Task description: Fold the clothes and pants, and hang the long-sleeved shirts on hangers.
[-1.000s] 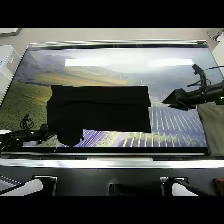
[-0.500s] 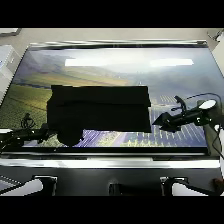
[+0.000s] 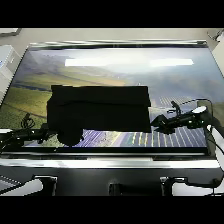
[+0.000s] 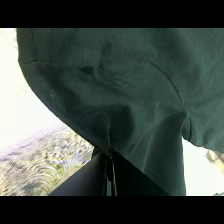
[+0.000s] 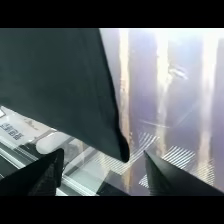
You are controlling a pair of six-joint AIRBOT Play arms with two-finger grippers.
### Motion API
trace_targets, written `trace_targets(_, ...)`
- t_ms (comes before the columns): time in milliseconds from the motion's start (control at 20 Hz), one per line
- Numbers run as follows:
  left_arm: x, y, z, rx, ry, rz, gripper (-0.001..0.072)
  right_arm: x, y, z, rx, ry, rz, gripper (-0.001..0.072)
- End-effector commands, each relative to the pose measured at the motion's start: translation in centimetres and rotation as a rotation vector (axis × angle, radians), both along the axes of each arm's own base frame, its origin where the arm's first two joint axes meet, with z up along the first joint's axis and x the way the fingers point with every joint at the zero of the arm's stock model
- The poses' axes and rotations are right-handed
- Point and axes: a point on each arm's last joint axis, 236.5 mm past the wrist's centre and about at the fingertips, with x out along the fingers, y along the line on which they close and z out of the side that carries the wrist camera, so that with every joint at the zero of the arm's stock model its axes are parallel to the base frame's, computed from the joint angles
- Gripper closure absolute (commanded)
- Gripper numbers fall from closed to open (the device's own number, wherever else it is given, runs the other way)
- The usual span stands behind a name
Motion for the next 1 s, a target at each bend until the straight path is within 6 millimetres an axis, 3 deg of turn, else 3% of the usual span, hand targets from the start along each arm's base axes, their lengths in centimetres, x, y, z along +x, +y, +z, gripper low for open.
trace_targets(0,0.0,0.0,0.0,-0.004,0.007,0.005,0.0688,0.2,0.4,-0.5,0.0,0.0,0.002,0.016)
trace_targets(200,-0.1,-0.2,0.1,-0.013,0.013,0.006,0.0688,0.2,2.2,-1.7,-0.071,0.0,0.053,0.0169)
trace_targets(250,-0.1,-0.2,0.1,-0.015,0.014,0.005,0.0688,0.1,2.5,-1.8,-0.078,0.005,0.059,0.0204)
trace_targets(400,-0.1,-0.2,0.1,-0.015,0.013,0.005,0.0688,-0.1,2.7,-1.8,-0.075,0.01,0.062,0.0404)
trace_targets(500,-0.1,-0.2,0.1,-0.015,0.013,0.005,0.0688,0.0,2.7,-1.7,-0.072,0.009,0.061,0.0634)
trace_targets(550,-0.1,-0.3,0.2,-0.019,0.012,0.006,0.0688,0.0,2.9,-1.6,-0.062,0.011,0.058,0.0675)
trace_targets(650,0.2,-0.3,0.8,-0.027,0.001,-0.003,0.0689,0.0,3.6,-0.8,-0.024,0.004,0.061,0.0678)
trace_targets(800,2.6,0.5,3.8,-0.028,-0.064,-0.029,0.0691,0.7,4.2,1.7,0.009,-0.059,0.069,0.0679)
trace_targets(950,6.9,2.5,8.1,0.07,-0.165,-0.06,0.0692,4.3,4.0,5.5,-0.037,-0.194,0.057,0.068)
